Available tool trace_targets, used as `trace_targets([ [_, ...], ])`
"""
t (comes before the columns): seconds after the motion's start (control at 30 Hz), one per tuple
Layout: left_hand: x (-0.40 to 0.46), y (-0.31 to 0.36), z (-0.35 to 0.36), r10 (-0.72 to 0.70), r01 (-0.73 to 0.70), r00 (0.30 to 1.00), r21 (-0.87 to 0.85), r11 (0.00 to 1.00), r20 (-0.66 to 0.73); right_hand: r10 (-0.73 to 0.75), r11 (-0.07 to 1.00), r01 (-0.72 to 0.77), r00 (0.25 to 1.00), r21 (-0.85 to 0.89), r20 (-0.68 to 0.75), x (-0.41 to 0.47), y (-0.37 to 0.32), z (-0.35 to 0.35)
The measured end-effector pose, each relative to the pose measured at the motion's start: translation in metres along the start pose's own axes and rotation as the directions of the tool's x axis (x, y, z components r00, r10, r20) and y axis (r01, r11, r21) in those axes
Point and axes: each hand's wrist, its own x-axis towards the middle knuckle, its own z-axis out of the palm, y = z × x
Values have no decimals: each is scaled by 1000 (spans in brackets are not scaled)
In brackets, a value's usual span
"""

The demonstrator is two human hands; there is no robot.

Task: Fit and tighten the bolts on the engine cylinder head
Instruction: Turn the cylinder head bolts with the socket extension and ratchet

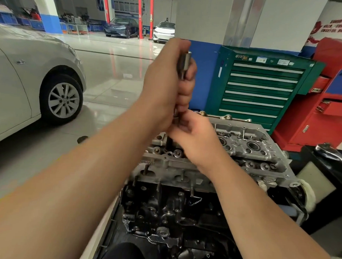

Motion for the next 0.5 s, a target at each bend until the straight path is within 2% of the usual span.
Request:
trace_targets([
  [0.07,4,14,-13,-119,122,966,1,993,228,0,989,-9,998,147,61,-2,2,-6],
  [0.1,5,17,-16,-129,127,963,23,992,236,3,989,-12,998,145,57,-2,2,-6],
  [0.17,4,16,-15,-77,71,995,91,993,57,17,994,-15,1000,112,-16,1,2,-4],
  [0.2,-1,12,-10,18,-9,997,125,992,-75,25,995,-19,998,96,-62,2,2,-2],
  [0.27,-9,2,3,218,-167,938,198,966,-271,13,999,-9,989,34,-144,5,1,3],
  [0.3,-12,-3,9,260,-203,914,203,958,-312,-13,999,7,983,-32,-184,6,1,5],
  [0.37,-15,-11,19,277,-222,890,188,957,-362,-63,973,9,971,-230,-231,8,-2,10],
  [0.43,-9,-9,20,322,-217,867,293,931,-380,-85,934,11,977,-358,-194,8,-4,11],
  [0.47,-4,-5,17,331,-222,886,330,917,-325,-79,958,31,984,-284,-158,6,-3,11],
  [0.5,1,-1,12,284,-202,930,323,925,-231,-58,986,40,992,-160,-113,4,-3,9],
])
